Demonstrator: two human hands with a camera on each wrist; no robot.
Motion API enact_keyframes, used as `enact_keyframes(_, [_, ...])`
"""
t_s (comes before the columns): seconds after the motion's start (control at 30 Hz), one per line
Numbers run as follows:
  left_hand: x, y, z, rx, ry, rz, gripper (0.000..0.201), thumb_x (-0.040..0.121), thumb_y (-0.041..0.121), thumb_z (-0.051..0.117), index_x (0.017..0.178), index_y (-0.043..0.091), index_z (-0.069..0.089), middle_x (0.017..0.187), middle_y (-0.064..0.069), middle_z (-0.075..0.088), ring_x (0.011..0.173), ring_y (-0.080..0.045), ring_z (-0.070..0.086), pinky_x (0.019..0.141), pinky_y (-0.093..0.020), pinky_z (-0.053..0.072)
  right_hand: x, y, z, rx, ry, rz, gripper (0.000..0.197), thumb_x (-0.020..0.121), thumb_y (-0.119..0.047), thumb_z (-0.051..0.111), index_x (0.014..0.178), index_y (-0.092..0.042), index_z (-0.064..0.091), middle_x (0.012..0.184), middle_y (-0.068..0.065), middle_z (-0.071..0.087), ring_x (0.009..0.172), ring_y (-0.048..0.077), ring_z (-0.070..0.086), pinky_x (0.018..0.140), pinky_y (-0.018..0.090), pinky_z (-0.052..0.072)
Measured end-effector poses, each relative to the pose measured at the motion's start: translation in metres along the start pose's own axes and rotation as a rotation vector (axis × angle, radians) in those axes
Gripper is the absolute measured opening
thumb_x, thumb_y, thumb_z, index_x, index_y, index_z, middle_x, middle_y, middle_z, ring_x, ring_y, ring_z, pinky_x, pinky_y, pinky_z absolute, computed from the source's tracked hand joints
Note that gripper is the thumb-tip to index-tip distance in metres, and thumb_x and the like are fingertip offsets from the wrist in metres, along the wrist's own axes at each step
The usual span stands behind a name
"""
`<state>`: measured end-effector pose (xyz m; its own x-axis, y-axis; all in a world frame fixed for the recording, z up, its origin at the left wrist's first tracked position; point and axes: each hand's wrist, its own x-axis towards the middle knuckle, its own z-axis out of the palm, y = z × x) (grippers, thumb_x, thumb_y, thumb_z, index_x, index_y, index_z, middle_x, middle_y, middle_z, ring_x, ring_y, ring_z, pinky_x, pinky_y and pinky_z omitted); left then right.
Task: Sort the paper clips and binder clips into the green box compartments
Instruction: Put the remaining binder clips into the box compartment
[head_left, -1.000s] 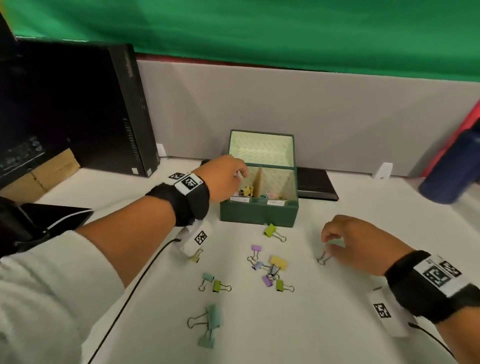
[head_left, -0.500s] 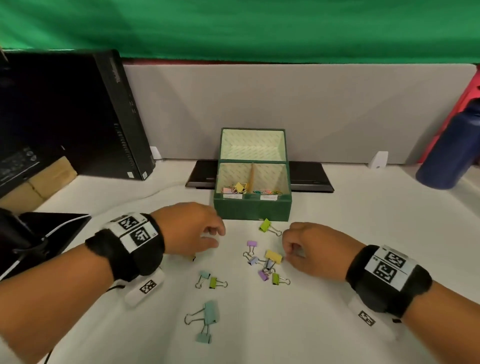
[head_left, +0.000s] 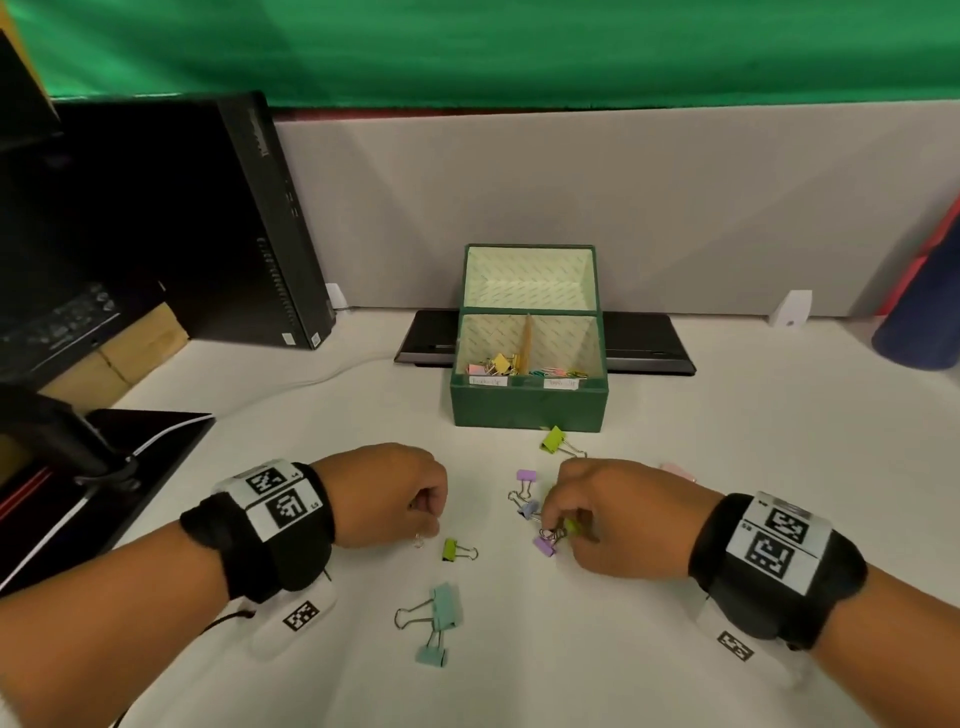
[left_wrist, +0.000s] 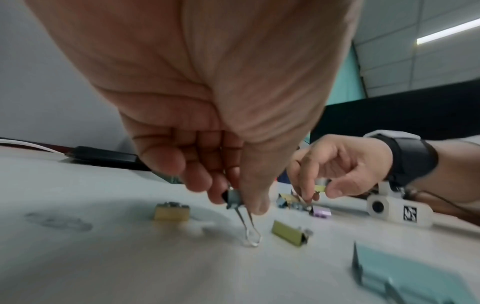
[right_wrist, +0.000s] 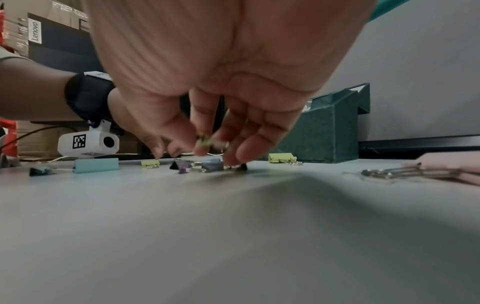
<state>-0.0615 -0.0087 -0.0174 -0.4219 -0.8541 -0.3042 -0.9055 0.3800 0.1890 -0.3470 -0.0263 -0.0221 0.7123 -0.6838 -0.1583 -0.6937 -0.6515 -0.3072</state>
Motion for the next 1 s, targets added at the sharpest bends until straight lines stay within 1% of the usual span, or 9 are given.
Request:
enact_keyframes(0.13, [-0.006,-0.004,-0.009,-0.159,0.072,-0.027,0.006,0.093,0.031,0.057,0.094,0.037,0.056,0.098,0.019,0.064,0.089,0.000,0.058,0.080,-0.021,0.050,0.003,0.002,-0.002,0.020,0.073,0.022,0.024,0.092,-0.017,0.048,0.101,-0.031,0.066,0.108,-0.013,0.051,0.089,0.009,0.053,0.068,0.008,0.035])
enact_keyframes(0.27, [-0.008,0.010,-0.005,-0.101,-0.055,-0.017,0.019,0.095,0.024,0.044,0.101,0.039,0.054,0.095,0.018,0.057,0.086,-0.003,0.054,0.079,-0.022,0.045,0.004,-0.004,-0.004,0.009,0.021,-0.020,0.020,0.098,-0.026,0.048,0.106,-0.027,0.066,0.105,-0.010,0.053,0.092,0.007,0.053,0.084,0.028,0.048])
enact_keyframes(0.37, [-0.007,0.020,0.002,0.019,-0.070,0.019,0.019,0.095,0.044,0.048,0.113,0.039,0.054,0.110,0.016,0.055,0.099,-0.008,0.054,0.089,-0.029,0.047,0.004,-0.007,-0.001,-0.042,-0.044,-0.078,0.025,0.094,-0.038,0.054,0.119,-0.038,0.062,0.110,-0.016,0.048,0.094,-0.003,0.046,0.083,0.024,0.047])
enact_keyframes(0.47, [-0.003,0.021,0.009,0.119,-0.064,0.055,0.029,0.091,0.057,0.055,0.116,0.043,0.053,0.108,0.015,0.051,0.099,-0.009,0.053,0.085,-0.029,0.046,0.007,-0.008,0.003,-0.087,-0.038,-0.111,0.020,0.095,-0.038,0.055,0.114,-0.037,0.063,0.107,-0.019,0.042,0.091,-0.004,0.034,0.073,0.017,0.036])
enact_keyframes(0.63, [0.003,0.017,0.004,0.063,-0.071,0.054,0.020,0.089,0.053,0.059,0.102,0.037,0.056,0.103,0.017,0.052,0.092,-0.008,0.053,0.081,-0.026,0.045,0.011,-0.005,0.004,0.044,0.080,-0.116,0.013,0.091,-0.044,0.054,0.103,-0.038,0.054,0.105,-0.018,0.053,0.099,0.004,0.058,0.083,0.027,0.052])
enact_keyframes(0.73, [0.011,0.016,-0.021,-0.017,0.019,0.067,0.015,0.092,0.048,0.059,0.089,0.036,0.052,0.087,0.017,0.050,0.078,-0.001,0.048,0.069,-0.018,0.037,0.022,-0.006,-0.019,0.308,0.167,-0.059,0.007,0.091,-0.031,0.063,0.096,-0.033,0.058,0.097,-0.014,0.061,0.080,0.005,0.058,0.070,0.022,0.049])
enact_keyframes(0.83, [0.035,0.015,-0.058,-0.142,0.203,-0.023,0.015,0.093,0.041,0.061,0.085,0.031,0.052,0.078,0.014,0.049,0.071,-0.002,0.047,0.063,-0.019,0.034,0.049,-0.009,-0.053,0.532,0.307,0.055,0.004,0.094,-0.024,0.062,0.095,-0.028,0.063,0.092,-0.011,0.063,0.080,0.007,0.060,0.071,0.024,0.051])
enact_keyframes(0.93, [0.067,0.016,-0.092,-0.265,0.326,-0.150,0.009,0.090,0.026,0.063,0.082,0.025,0.059,0.086,0.007,0.061,0.085,-0.015,0.060,0.068,-0.027,0.043,0.085,-0.005,-0.080,0.631,0.382,0.227,0.009,0.093,-0.023,0.060,0.098,-0.019,0.066,0.096,-0.001,0.069,0.081,0.011,0.061,0.071,0.026,0.051])
enact_keyframes(1.0, [0.088,0.019,-0.106,-0.286,0.344,-0.218,0.011,0.090,0.021,0.063,0.093,0.013,0.070,0.095,-0.005,0.070,0.092,-0.024,0.065,0.072,-0.029,0.050,0.107,-0.001,-0.090,0.710,0.404,0.329,0.012,0.093,-0.021,0.060,0.101,-0.015,0.066,0.092,0.004,0.069,0.075,0.015,0.060,0.072,0.032,0.056])
